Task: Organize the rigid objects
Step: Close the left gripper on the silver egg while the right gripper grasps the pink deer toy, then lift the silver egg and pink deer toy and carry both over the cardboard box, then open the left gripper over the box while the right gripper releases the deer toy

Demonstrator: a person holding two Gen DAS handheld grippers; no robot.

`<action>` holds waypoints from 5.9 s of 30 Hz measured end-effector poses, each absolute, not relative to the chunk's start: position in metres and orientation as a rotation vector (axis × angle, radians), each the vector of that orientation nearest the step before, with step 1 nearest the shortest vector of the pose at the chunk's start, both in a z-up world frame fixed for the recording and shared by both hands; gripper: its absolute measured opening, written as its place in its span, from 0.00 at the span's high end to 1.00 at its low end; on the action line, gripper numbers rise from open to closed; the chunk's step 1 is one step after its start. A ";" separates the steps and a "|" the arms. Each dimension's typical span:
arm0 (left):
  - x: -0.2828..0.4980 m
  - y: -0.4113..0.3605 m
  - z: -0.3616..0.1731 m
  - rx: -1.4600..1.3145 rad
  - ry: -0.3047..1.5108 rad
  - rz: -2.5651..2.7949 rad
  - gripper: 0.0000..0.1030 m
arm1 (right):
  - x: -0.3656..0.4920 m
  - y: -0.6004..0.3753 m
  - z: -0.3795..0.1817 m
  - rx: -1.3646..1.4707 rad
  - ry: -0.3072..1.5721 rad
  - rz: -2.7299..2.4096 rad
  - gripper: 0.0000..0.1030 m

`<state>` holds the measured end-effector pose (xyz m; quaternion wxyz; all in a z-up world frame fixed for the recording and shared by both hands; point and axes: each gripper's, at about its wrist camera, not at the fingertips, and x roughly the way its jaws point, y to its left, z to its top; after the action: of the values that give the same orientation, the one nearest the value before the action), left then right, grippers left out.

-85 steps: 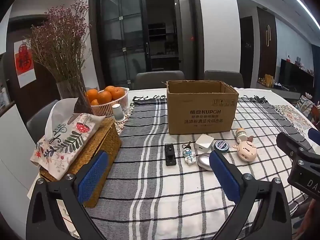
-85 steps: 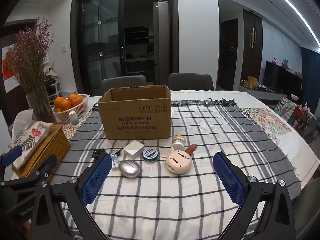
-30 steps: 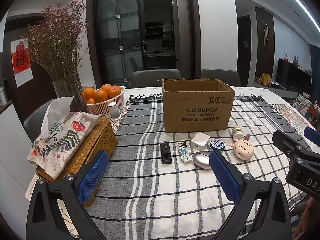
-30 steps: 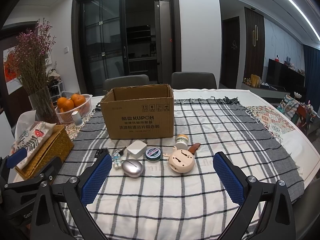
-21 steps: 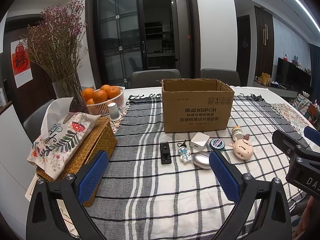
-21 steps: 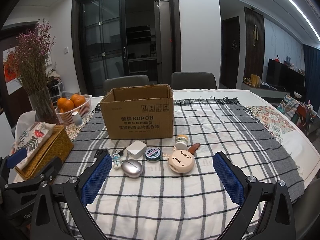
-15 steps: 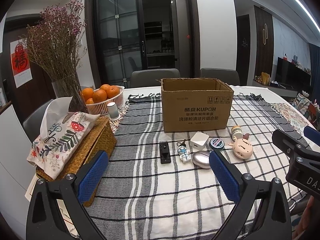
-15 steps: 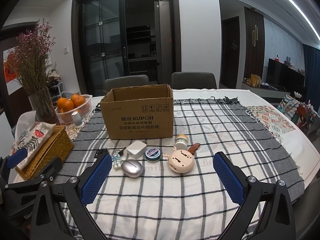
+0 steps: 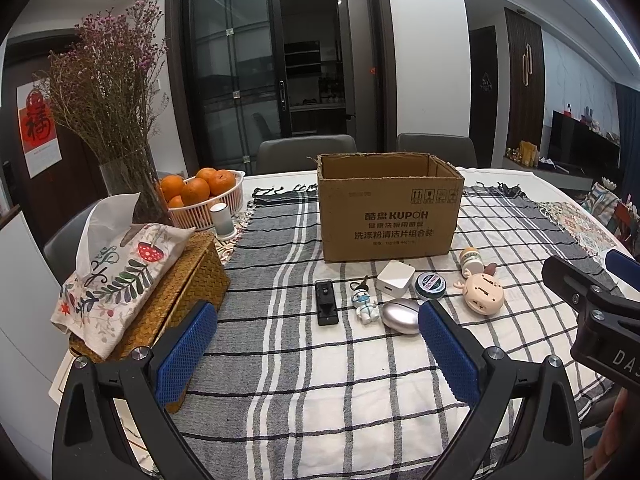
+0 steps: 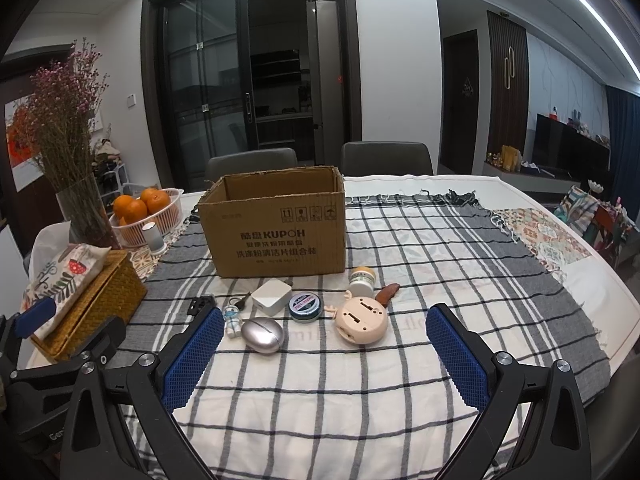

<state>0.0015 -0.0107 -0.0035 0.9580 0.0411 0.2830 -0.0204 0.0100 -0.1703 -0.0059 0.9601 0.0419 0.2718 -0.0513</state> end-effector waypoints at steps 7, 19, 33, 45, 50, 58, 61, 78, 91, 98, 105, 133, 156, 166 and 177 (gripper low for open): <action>0.011 -0.021 -0.017 0.104 0.606 -0.098 0.00 | 0.016 -0.176 -0.015 0.093 0.576 -0.104 0.00; 0.042 -0.055 -0.054 0.204 0.642 -0.237 0.05 | 0.049 -0.198 -0.050 0.099 0.667 -0.077 0.01; 0.090 -0.082 -0.101 0.263 0.719 -0.378 0.17 | 0.096 -0.214 -0.094 0.080 0.745 -0.077 0.01; 0.128 -0.097 -0.132 0.285 0.789 -0.449 0.27 | 0.134 -0.228 -0.129 0.105 0.822 -0.069 0.01; 0.137 -0.101 -0.142 0.287 0.809 -0.462 0.28 | 0.146 -0.232 -0.139 0.119 0.842 -0.061 0.01; 0.150 -0.104 -0.155 0.280 0.846 -0.465 0.33 | 0.162 -0.233 -0.150 0.112 0.861 -0.053 0.01; 0.153 -0.103 -0.157 0.275 0.848 -0.459 0.35 | 0.166 -0.235 -0.156 0.124 0.876 -0.050 0.02; 0.150 -0.100 -0.145 0.207 0.836 -0.439 0.37 | 0.167 -0.236 -0.159 0.159 0.890 -0.038 0.26; 0.127 -0.086 -0.105 0.169 0.748 -0.382 0.37 | 0.143 -0.227 -0.121 0.131 0.803 -0.049 0.26; 0.111 -0.074 -0.077 0.156 0.682 -0.335 0.37 | 0.124 -0.219 -0.092 0.110 0.733 -0.051 0.26; 0.110 -0.059 -0.049 0.115 0.641 -0.281 0.37 | 0.115 -0.208 -0.066 0.098 0.673 -0.049 0.26; 0.193 -0.040 0.036 0.082 0.526 -0.220 0.37 | 0.196 -0.193 0.004 0.118 0.586 -0.015 0.26; 0.300 -0.059 0.038 0.090 0.713 -0.232 0.37 | 0.305 -0.206 0.010 0.097 0.761 0.037 0.26; 0.334 -0.062 0.014 0.069 0.861 -0.233 0.37 | 0.339 -0.205 -0.007 0.052 0.889 0.055 0.26; 0.336 -0.063 0.003 0.063 0.920 -0.234 0.36 | 0.348 -0.203 -0.022 0.046 0.962 0.071 0.24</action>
<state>0.3361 -0.0634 0.0026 0.8889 0.0302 0.4430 -0.1127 0.3480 -0.2031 -0.0216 0.8856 0.0221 0.4627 0.0342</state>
